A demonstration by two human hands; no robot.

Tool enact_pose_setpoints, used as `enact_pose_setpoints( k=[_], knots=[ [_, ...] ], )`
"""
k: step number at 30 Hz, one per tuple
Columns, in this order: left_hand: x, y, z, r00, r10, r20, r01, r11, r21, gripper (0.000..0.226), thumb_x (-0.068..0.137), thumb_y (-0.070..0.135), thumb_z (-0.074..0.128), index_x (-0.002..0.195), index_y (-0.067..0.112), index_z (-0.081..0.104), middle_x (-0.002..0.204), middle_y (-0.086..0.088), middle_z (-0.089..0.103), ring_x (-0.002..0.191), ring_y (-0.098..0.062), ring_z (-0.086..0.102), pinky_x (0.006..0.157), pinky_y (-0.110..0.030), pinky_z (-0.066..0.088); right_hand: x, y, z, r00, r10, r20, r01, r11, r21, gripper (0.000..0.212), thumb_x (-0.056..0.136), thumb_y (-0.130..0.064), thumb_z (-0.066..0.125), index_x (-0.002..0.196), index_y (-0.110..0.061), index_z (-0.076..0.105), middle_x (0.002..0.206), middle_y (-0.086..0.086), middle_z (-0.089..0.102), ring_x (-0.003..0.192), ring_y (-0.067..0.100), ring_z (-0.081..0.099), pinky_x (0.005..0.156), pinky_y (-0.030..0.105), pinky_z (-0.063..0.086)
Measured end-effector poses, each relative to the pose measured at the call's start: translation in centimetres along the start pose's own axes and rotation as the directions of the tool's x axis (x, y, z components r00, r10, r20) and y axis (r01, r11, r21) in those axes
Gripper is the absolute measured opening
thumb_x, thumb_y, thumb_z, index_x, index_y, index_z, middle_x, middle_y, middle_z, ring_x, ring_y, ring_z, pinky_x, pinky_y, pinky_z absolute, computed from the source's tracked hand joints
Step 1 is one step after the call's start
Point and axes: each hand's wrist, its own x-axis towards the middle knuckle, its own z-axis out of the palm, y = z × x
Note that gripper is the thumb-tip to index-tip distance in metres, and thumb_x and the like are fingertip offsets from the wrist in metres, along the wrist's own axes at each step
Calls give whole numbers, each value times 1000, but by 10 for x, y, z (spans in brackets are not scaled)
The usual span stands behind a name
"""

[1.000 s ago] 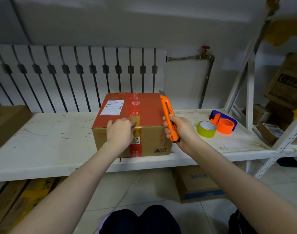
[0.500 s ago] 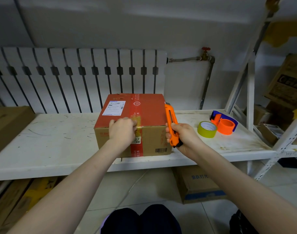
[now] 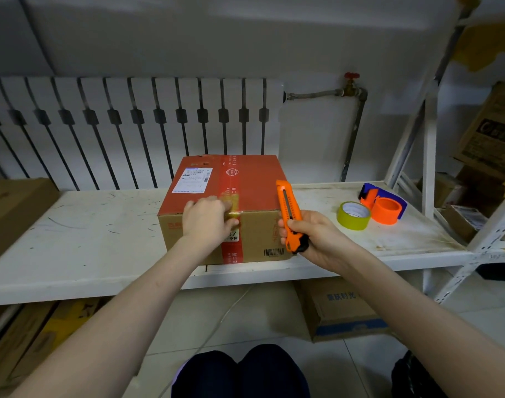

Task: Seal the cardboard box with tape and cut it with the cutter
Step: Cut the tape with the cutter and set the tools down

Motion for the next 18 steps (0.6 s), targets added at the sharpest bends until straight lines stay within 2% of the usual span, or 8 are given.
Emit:
enact_pose_setpoints(
  k=[4,7,9,10,12,14,16,18],
  knots=[
    [-1,1,8,993,-2,-115,1,1000,-9,37,85,47,60,114,24,66,107,-2,67,102,-23,60,89,-36,44,1,0,-10,997,0,-80,0,1000,9,12,99,-6,40,104,-2,50,84,8,56,63,12,57,58,24,53],
    [0,1,11,989,1,-149,-4,1000,-18,37,84,47,61,113,24,67,105,-2,68,101,-23,60,87,-36,44,6,-4,-30,973,-36,-229,46,998,37,20,98,-6,32,109,-3,49,86,9,56,70,18,54,64,29,48],
    [0,2,11,989,9,-148,-11,1000,-11,38,84,48,61,112,24,67,105,-1,68,101,-23,60,87,-35,44,15,-6,-48,932,-64,-356,60,998,-23,20,97,-3,31,104,-5,50,83,8,53,71,18,51,64,28,43],
    [1,3,11,989,13,-148,-15,1000,-7,37,84,48,61,112,24,67,106,-1,67,101,-23,60,87,-35,43,22,-6,-59,902,-84,-424,34,992,-124,19,97,-2,31,101,-6,49,82,8,52,69,17,50,62,27,41],
    [3,2,12,988,20,-151,-19,1000,5,37,84,48,61,113,25,67,107,0,67,102,-22,59,88,-35,42,39,1,-83,834,-163,-528,-104,892,-439,15,97,-5,36,104,-7,49,85,9,50,72,18,51,64,29,42],
    [5,2,13,988,33,-150,-31,999,15,39,83,51,60,113,27,66,108,1,66,104,-21,59,89,-35,40,54,9,-105,798,-247,-550,-265,675,-688,17,97,-9,42,112,-4,47,92,14,50,82,25,52,73,38,46],
    [9,3,13,987,59,-148,-57,998,14,41,82,53,60,113,27,66,107,2,65,104,-20,58,90,-35,39,69,17,-122,776,-310,-549,-355,505,-787,25,94,-8,48,116,1,45,98,19,51,88,32,54,78,44,49],
    [13,4,13,988,76,-136,-79,997,-17,43,80,55,61,112,27,66,105,3,63,104,-19,56,92,-36,37,84,22,-133,746,-354,-564,-387,458,-800,26,90,-6,51,114,2,44,104,22,54,94,36,57,79,45,49]
  ],
)
